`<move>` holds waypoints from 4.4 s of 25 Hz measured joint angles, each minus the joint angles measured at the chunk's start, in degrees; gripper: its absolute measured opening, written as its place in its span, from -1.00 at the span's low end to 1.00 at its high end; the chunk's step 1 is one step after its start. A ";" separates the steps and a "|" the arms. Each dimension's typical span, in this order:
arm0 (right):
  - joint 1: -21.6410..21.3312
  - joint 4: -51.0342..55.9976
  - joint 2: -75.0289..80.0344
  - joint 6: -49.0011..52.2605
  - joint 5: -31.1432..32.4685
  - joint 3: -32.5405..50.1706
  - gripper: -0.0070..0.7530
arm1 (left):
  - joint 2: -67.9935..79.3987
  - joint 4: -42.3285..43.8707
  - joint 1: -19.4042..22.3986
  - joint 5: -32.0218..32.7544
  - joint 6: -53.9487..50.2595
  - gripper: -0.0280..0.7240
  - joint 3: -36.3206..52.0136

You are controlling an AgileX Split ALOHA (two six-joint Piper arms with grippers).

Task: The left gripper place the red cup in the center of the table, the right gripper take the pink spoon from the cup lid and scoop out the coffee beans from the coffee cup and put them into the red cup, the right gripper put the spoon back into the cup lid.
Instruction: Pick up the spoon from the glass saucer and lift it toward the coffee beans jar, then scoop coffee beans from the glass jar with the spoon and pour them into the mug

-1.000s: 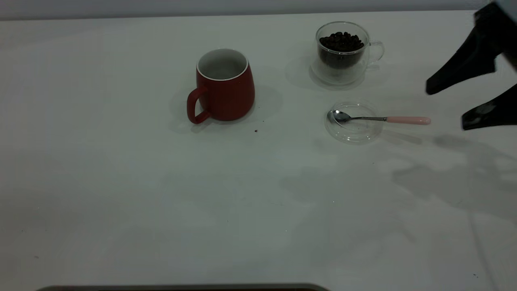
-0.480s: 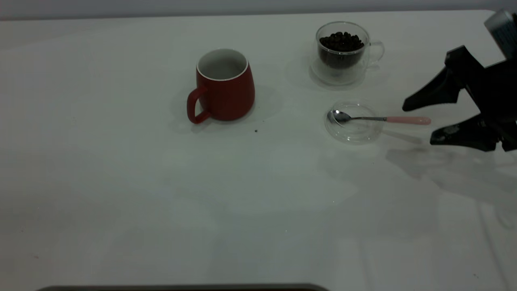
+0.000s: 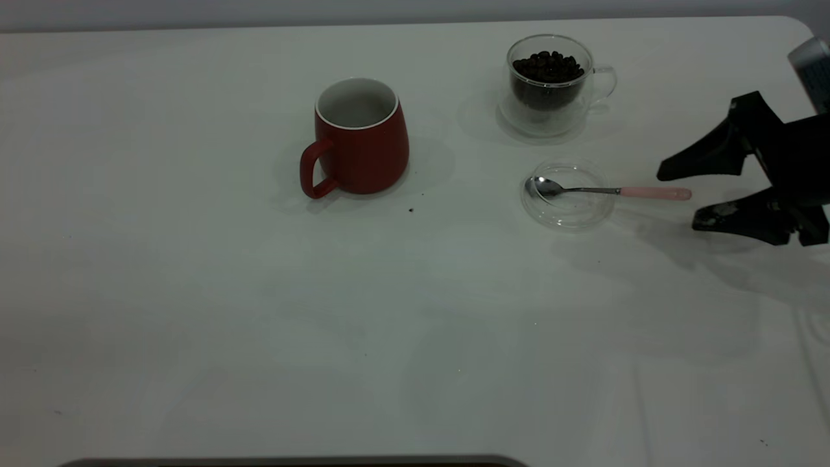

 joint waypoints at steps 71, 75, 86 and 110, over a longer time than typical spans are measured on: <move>-0.70 -17.38 -13.16 8.80 4.31 -15.78 -0.68 | 0.00 0.00 0.00 0.00 -0.13 0.38 0.00; -0.70 -23.16 -9.35 14.54 4.26 -23.03 -0.68 | 0.00 0.00 0.00 0.00 -0.13 0.38 0.00; 2.45 -26.35 0.31 17.84 3.67 -34.21 -0.68 | 0.00 0.00 0.00 0.00 -0.13 0.38 0.00; 2.99 -27.38 4.77 36.59 7.27 -37.27 -0.68 | 0.00 0.00 0.00 0.00 -0.13 0.38 0.00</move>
